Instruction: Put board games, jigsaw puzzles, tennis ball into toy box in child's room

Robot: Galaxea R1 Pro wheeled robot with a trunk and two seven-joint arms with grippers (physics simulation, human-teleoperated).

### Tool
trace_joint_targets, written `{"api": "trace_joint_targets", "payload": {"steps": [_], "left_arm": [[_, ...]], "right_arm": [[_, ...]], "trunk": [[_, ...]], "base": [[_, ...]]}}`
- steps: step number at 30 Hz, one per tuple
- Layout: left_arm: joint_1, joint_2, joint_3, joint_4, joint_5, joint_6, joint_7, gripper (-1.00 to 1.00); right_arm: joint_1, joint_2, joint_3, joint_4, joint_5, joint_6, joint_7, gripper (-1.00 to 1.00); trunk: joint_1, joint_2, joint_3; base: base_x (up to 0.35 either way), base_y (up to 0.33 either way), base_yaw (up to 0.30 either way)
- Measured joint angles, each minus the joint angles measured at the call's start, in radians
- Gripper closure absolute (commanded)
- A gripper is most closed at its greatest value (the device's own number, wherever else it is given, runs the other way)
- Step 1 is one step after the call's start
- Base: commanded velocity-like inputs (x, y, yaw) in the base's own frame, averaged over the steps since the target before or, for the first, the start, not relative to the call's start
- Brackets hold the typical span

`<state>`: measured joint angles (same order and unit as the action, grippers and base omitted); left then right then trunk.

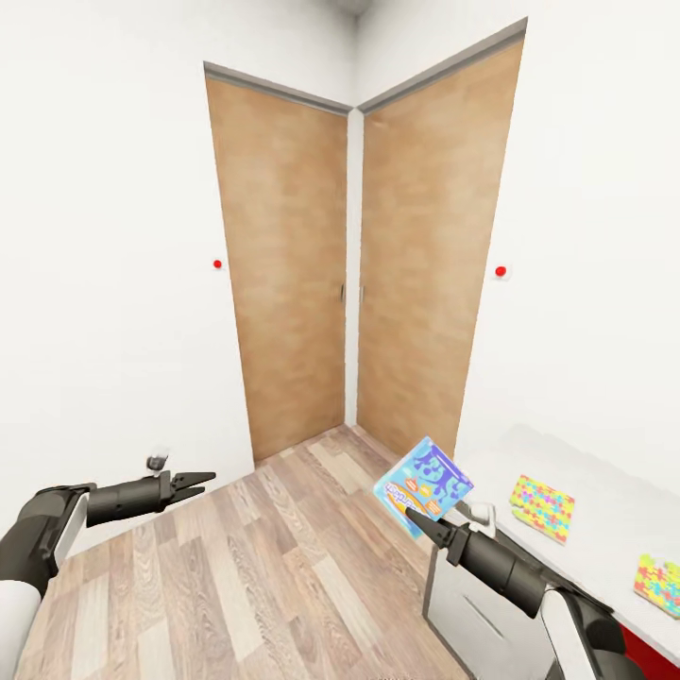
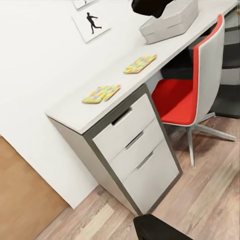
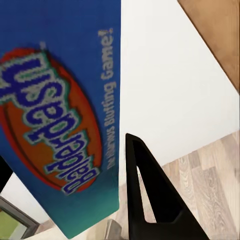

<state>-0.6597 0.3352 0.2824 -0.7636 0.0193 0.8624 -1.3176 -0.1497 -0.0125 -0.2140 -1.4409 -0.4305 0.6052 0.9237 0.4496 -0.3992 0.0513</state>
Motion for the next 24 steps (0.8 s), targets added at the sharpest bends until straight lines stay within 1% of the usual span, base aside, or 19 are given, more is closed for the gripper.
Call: {"api": "trace_joint_targets", "payload": {"steps": [7, 11, 12, 13, 15, 16, 17, 19, 22, 23, 24], "left_arm": [[0.000, 0.001, 0.002, 0.000, 0.000, 0.000, -0.002, -1.00], [0.000, 0.002, 0.002, 0.000, 0.002, -0.001, -0.005, -1.00], [0.000, 0.002, 0.002, 0.000, 0.003, -0.001, -0.006, -1.00], [0.000, 0.002, 0.002, 0.000, 0.003, -0.001, -0.006, -1.00], [0.000, 0.002, 0.002, 0.000, 0.004, -0.001, -0.007, -1.00], [0.000, 0.002, 0.002, 0.000, 0.005, -0.001, -0.007, -1.00], [0.000, 0.002, 0.002, -0.001, 0.005, -0.001, -0.007, -1.00], [0.000, 0.001, 0.000, -0.001, 0.007, -0.001, -0.008, -1.00], [0.000, 0.000, -0.002, -0.001, 0.007, -0.002, -0.008, -1.00], [0.000, 0.000, -0.003, -0.002, 0.007, -0.001, -0.008, -1.00], [0.000, 0.000, -0.004, -0.002, 0.007, -0.001, -0.008, -1.00]], "right_arm": [[0.000, 0.000, 0.000, -0.008, 0.001, 0.001, 0.000, 1.00], [0.000, 0.000, -0.003, -0.038, -0.002, 0.024, 0.000, 1.00], [0.000, 0.000, -0.012, -0.062, -0.010, 0.049, 0.000, 1.00], [0.000, 0.000, -0.029, -0.087, -0.020, 0.082, 0.000, 1.00], [0.000, 0.001, -0.054, -0.106, -0.029, 0.119, 0.000, 1.00], [0.000, 0.002, -0.079, -0.118, -0.044, 0.155, 0.002, 1.00], [0.001, 0.002, -0.091, -0.122, -0.050, 0.173, 0.004, 1.00], [0.000, 0.000, -0.130, -0.132, -0.073, 0.228, 0.017, 1.00], [-0.004, -0.002, -0.157, -0.136, -0.081, 0.263, 0.027, 1.00], [-0.008, -0.005, -0.176, -0.137, -0.084, 0.288, 0.030, 1.00], [-0.010, -0.007, -0.185, -0.138, -0.085, 0.304, 0.031, 1.00]], "trunk": [[0.000, 0.000, 0.000], [0.000, 0.000, 0.000], [0.000, 0.000, 0.000], [0.000, 0.000, 0.000], [0.000, 0.000, 0.000], [0.000, 0.000, 0.000], [0.000, 0.000, 0.000], [0.000, 0.000, 0.000], [0.000, 0.000, 0.000], [0.000, 0.000, 0.000], [0.000, 0.000, 0.000]], "base": [[0.000, 0.000, -0.287], [0.000, 0.000, -0.287], [0.000, 0.000, -0.287], [0.000, 0.000, -0.287], [0.000, 0.000, -0.287], [0.000, 0.000, -0.287], [0.000, 0.000, -0.287], [0.000, 0.000, -0.287], [0.000, 0.000, -0.287], [0.000, 0.000, -0.287], [0.000, 0.000, -0.287]]}}
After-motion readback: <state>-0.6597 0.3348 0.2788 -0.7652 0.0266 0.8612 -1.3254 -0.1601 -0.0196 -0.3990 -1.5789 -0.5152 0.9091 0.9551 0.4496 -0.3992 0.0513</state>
